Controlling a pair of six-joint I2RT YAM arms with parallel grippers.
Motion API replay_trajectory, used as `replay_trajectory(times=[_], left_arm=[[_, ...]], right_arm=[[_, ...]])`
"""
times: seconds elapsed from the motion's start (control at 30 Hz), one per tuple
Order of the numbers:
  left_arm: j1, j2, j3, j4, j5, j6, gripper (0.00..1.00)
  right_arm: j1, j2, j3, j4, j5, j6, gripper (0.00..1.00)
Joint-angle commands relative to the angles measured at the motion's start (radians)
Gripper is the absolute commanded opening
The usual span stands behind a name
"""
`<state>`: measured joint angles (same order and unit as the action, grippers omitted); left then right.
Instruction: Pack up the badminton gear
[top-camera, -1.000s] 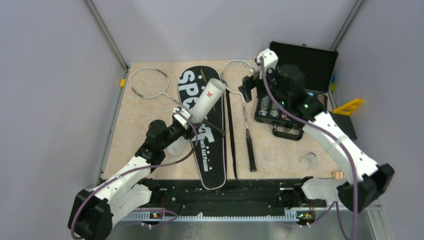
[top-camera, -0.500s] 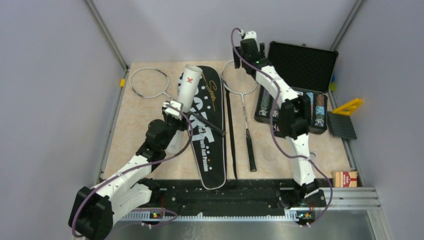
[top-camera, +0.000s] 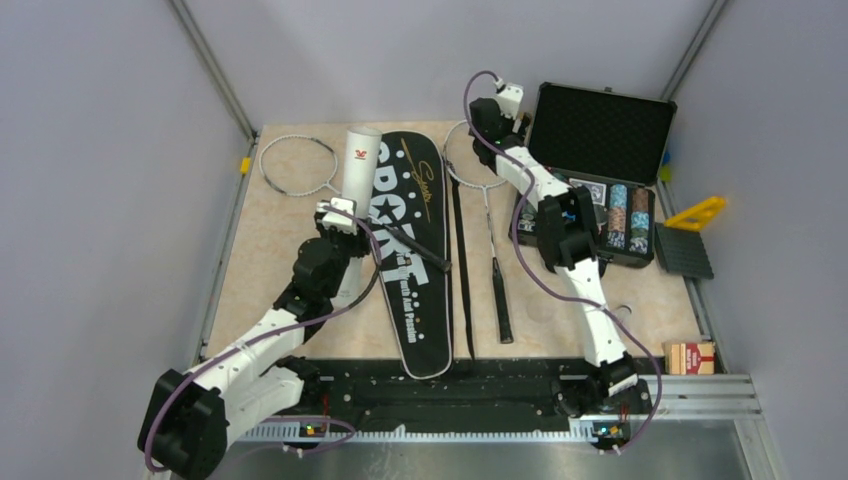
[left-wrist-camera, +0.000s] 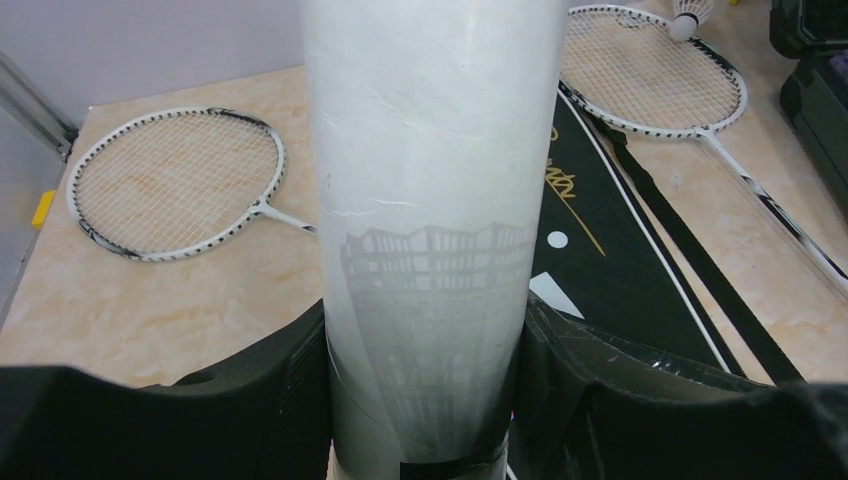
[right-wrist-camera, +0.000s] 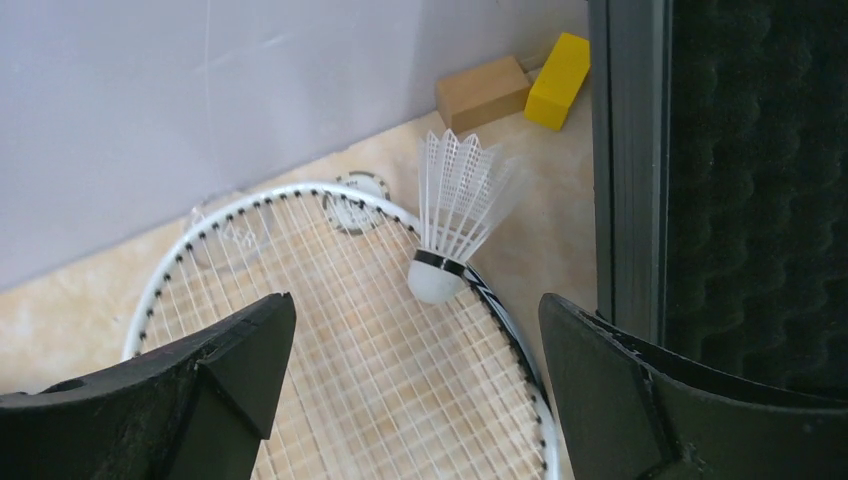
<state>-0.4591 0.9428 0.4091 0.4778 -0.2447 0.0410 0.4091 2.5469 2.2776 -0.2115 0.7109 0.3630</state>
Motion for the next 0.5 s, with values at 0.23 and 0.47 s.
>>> replay_trajectory(times=[0.23,0.47], left_arm=[[-0.003,-0.030,0.011,0.125,-0.026,-0.031,0.18],[-0.003,-0.021,0.013,0.132,-0.033,-0.025,0.18]], right_arm=[[-0.063,0.092,0.037,0.150,0.025,0.322,0.91],[-0.075,0.183,0.109,0.170,0.035,0.381,0.90]])
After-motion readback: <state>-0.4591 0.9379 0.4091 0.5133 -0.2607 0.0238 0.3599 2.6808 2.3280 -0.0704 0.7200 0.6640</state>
